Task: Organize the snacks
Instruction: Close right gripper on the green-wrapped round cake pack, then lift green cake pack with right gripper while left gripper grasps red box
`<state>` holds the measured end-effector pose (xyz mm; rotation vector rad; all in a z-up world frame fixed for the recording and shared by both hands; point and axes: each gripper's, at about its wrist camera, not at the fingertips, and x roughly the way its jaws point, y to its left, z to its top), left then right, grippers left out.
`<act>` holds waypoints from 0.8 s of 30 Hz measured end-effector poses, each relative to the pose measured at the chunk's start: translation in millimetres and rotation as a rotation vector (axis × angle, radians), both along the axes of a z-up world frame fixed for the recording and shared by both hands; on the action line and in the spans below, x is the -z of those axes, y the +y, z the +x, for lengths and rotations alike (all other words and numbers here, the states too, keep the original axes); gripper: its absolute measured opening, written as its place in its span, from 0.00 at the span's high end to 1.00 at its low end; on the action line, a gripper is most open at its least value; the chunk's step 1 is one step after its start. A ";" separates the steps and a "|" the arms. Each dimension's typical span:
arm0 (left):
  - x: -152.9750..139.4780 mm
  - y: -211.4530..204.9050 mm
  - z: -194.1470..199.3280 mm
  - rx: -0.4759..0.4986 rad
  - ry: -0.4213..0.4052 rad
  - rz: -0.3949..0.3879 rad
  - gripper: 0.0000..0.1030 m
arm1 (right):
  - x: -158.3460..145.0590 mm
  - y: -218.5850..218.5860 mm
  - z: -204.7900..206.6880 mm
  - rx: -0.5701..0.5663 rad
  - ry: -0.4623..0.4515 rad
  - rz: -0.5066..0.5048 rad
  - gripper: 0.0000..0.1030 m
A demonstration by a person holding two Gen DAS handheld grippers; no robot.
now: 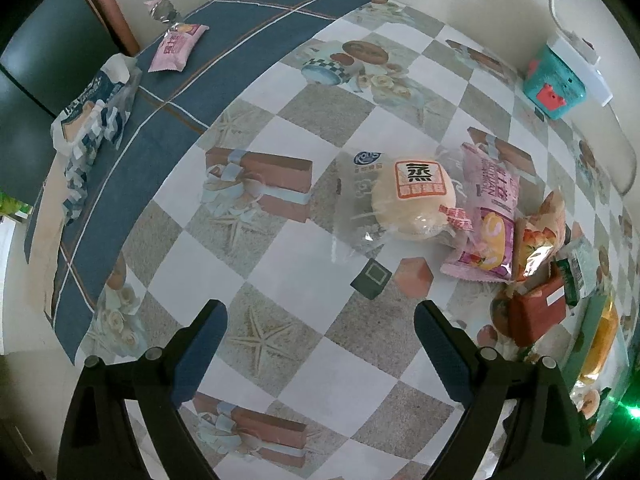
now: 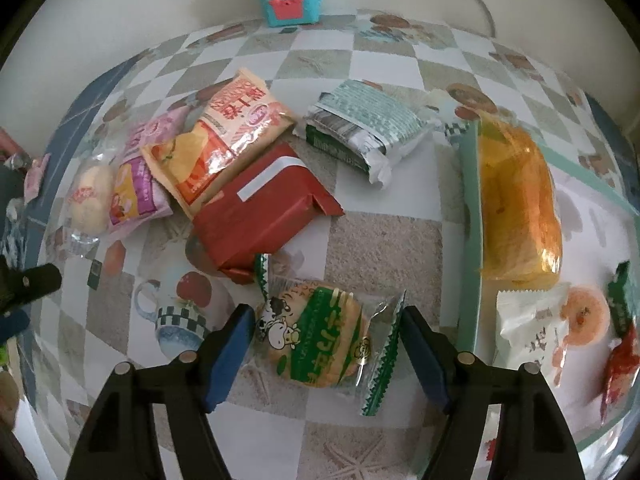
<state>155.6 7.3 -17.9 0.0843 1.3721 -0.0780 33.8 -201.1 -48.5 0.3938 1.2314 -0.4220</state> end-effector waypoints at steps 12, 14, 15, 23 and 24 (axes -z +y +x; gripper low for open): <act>-0.7 -7.3 -5.2 0.017 -0.014 0.024 0.08 | 4.3 -2.3 -1.4 -0.002 -0.004 0.028 0.23; -0.5 -9.1 -5.8 0.018 -0.014 0.027 0.08 | 5.4 -0.9 -0.8 -0.011 -0.006 0.030 0.23; -0.4 -9.8 -5.9 0.018 -0.015 0.029 0.08 | 5.5 0.2 -0.7 -0.020 -0.009 0.027 0.23; -0.8 -14.9 -8.2 0.030 -0.018 0.039 0.08 | 5.5 11.0 -0.2 -0.049 0.002 -0.005 0.18; -0.7 -15.2 -8.4 0.031 -0.018 0.040 0.08 | 6.6 15.3 1.0 -0.062 0.013 -0.026 0.18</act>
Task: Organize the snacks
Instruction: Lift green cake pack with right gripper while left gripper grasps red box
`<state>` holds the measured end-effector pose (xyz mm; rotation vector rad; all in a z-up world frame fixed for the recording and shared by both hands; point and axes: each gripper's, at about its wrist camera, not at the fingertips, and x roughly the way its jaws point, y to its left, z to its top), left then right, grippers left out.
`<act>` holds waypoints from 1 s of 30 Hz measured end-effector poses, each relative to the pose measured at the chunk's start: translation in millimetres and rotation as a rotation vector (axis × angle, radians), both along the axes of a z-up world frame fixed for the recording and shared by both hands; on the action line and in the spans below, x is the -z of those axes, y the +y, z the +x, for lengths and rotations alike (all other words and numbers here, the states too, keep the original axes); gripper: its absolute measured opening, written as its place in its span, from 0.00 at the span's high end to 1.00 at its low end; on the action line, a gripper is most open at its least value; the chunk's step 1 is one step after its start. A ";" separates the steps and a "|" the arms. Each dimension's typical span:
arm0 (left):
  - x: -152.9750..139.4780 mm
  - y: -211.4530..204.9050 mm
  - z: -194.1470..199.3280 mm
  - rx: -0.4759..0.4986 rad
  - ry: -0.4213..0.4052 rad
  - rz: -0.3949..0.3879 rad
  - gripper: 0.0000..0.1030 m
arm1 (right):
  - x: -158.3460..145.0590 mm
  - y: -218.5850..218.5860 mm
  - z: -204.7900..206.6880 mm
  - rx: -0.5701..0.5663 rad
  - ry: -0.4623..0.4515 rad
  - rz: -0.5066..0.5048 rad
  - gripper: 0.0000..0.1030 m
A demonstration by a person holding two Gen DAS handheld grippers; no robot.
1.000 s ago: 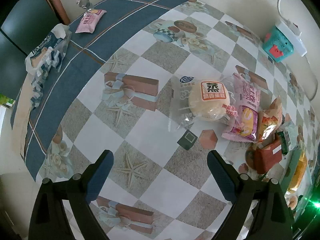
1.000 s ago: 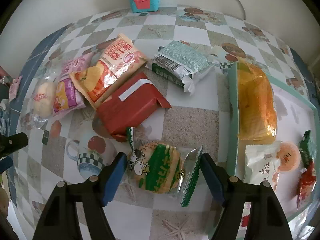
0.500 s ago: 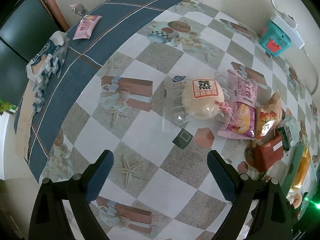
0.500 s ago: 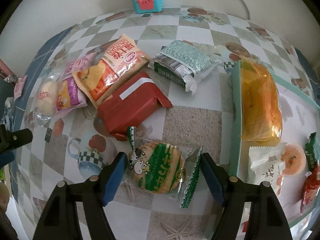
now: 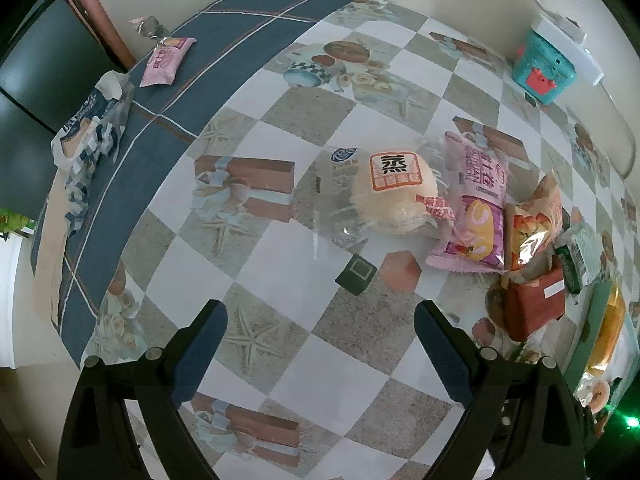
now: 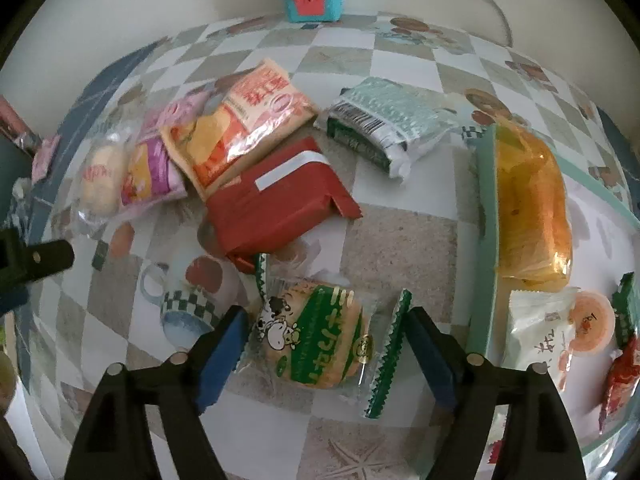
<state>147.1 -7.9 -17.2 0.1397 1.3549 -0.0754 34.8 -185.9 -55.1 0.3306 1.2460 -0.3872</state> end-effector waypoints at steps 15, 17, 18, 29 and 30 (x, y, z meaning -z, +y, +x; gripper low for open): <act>-4.5 -8.9 -4.7 0.009 -0.012 0.001 0.08 | -18.6 -9.1 -11.0 0.019 -0.049 -0.010 0.38; -4.7 -12.7 -5.6 0.018 -0.011 -0.001 0.08 | -21.7 -14.2 -13.2 0.034 -0.058 0.002 0.39; -4.9 -14.0 -6.0 0.021 -0.011 -0.003 0.08 | -24.4 -18.5 -15.0 0.050 -0.067 0.016 0.39; -7.9 -52.6 -14.2 0.091 0.023 -0.100 0.08 | -64.4 -58.7 -31.2 0.186 -0.161 0.049 0.39; -6.8 -57.3 -15.3 0.097 0.029 -0.112 0.08 | -65.7 -63.7 -32.9 0.198 -0.161 0.043 0.39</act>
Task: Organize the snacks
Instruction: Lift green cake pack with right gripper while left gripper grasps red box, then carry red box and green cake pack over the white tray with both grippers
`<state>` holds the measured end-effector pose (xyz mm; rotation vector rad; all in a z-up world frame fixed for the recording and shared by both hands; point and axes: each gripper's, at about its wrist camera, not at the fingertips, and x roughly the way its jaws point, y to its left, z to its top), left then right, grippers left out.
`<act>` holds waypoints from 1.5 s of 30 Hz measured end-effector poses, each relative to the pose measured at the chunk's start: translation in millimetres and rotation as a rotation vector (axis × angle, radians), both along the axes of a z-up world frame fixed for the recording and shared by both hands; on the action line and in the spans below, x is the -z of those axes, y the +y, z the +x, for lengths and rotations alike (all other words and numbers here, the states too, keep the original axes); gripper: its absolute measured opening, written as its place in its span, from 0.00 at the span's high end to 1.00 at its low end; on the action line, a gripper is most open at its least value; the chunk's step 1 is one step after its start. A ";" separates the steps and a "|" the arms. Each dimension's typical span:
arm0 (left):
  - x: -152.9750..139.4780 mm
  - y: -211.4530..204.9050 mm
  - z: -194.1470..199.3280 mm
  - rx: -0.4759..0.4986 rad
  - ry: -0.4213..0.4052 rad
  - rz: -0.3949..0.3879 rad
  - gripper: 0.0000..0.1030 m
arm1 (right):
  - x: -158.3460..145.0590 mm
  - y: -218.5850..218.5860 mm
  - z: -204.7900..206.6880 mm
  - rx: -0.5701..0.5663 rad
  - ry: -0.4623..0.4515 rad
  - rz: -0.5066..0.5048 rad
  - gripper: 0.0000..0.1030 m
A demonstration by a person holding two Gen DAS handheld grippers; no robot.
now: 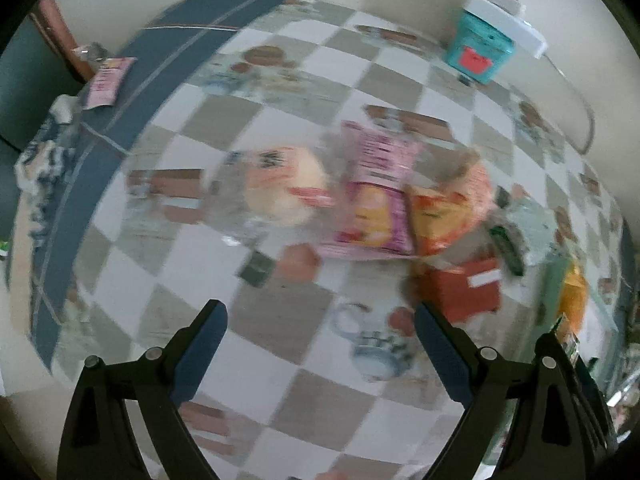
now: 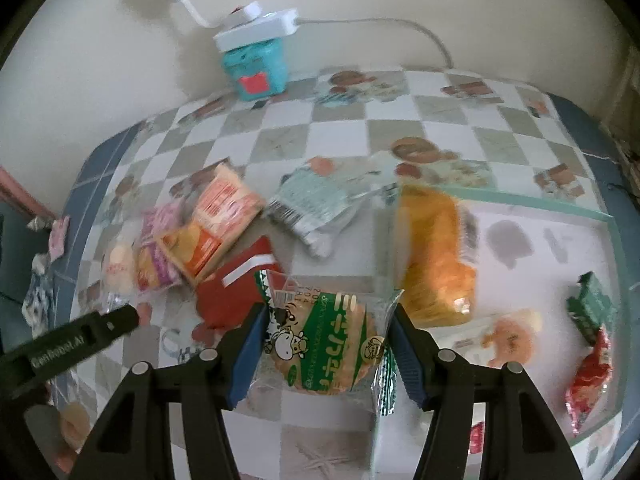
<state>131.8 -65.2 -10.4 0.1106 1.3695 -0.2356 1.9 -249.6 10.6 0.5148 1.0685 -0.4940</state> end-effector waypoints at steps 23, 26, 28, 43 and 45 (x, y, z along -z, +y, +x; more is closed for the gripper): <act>25.0 -88.7 -15.2 0.062 0.008 -0.069 0.08 | -7.9 -56.7 -25.4 0.133 -0.029 -0.006 0.39; 31.2 -95.9 -15.2 0.067 0.008 -0.056 0.08 | -6.3 -56.0 -24.7 0.128 -0.025 -0.007 0.39; 35.1 -100.1 -15.4 0.067 0.007 -0.046 0.08 | -7.0 -55.8 -24.7 0.124 -0.026 -0.009 0.39; 36.9 -103.3 -15.8 0.057 0.028 -0.055 0.37 | -10.2 -58.8 -27.4 0.139 -0.035 -0.009 0.39; 30.4 -99.9 -14.6 0.058 0.034 -0.066 0.39 | -12.4 -59.3 -27.5 0.141 -0.038 -0.012 0.39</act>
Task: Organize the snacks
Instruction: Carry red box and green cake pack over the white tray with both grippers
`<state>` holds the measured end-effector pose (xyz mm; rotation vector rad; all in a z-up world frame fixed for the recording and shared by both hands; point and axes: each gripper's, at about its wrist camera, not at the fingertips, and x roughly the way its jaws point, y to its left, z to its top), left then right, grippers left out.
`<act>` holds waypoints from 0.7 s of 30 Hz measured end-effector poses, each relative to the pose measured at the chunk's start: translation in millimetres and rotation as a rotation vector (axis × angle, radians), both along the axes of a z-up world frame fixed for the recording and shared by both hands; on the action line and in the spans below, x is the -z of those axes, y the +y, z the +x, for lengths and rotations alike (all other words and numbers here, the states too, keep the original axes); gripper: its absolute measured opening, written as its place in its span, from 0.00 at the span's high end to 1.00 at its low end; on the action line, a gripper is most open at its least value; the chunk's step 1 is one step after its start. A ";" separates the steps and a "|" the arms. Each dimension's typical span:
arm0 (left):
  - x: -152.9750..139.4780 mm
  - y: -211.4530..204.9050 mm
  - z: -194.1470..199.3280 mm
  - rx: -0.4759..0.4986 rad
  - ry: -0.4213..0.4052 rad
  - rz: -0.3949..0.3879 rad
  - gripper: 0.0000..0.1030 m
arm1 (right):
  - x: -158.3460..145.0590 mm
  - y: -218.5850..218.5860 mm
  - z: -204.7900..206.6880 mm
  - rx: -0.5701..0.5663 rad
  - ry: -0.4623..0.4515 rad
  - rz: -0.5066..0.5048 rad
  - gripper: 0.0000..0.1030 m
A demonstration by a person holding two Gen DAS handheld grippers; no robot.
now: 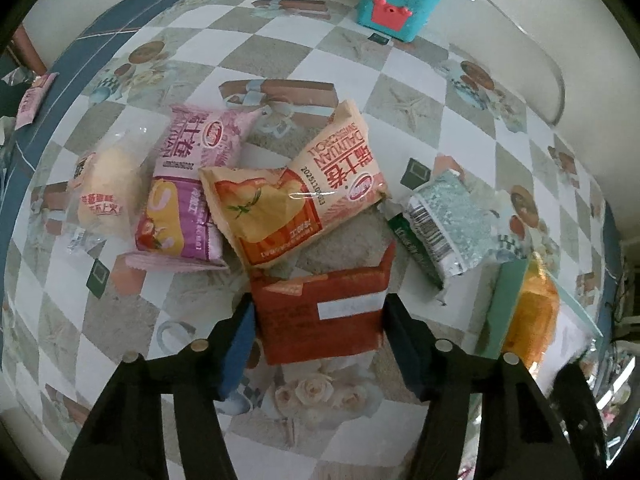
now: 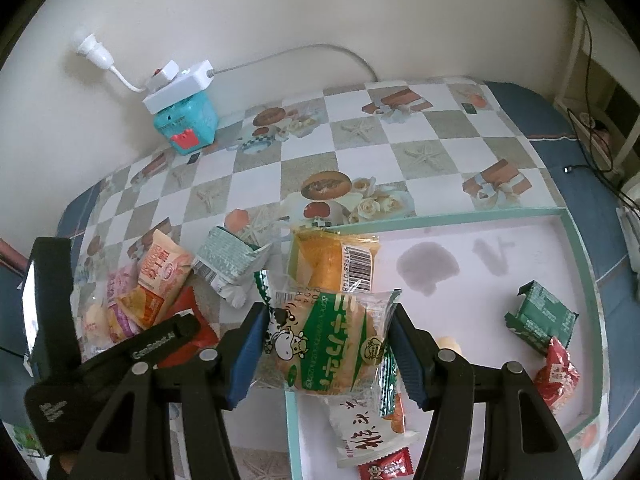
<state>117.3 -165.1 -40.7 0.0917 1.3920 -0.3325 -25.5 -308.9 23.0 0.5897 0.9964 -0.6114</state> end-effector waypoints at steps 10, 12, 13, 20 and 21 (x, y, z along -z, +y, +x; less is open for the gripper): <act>-57.9 21.3 -0.7 -0.009 -0.079 -0.073 0.40 | -22.3 -4.6 -7.2 0.027 -0.034 -0.014 0.39; -70.7 21.9 -4.6 -0.005 -0.106 -0.093 0.40 | -28.7 -6.4 -9.6 0.034 -0.046 -0.019 0.39; -76.9 21.8 -5.6 -0.001 -0.117 -0.104 0.40 | -32.1 -7.7 -11.5 0.039 -0.052 -0.021 0.39; -105.0 5.0 -19.6 0.049 -0.171 -0.155 0.40 | -42.1 -22.4 -26.4 0.097 -0.048 -0.034 0.39; -107.0 2.3 -22.1 0.057 -0.173 -0.159 0.40 | -41.8 -27.1 -31.1 0.115 -0.046 -0.030 0.39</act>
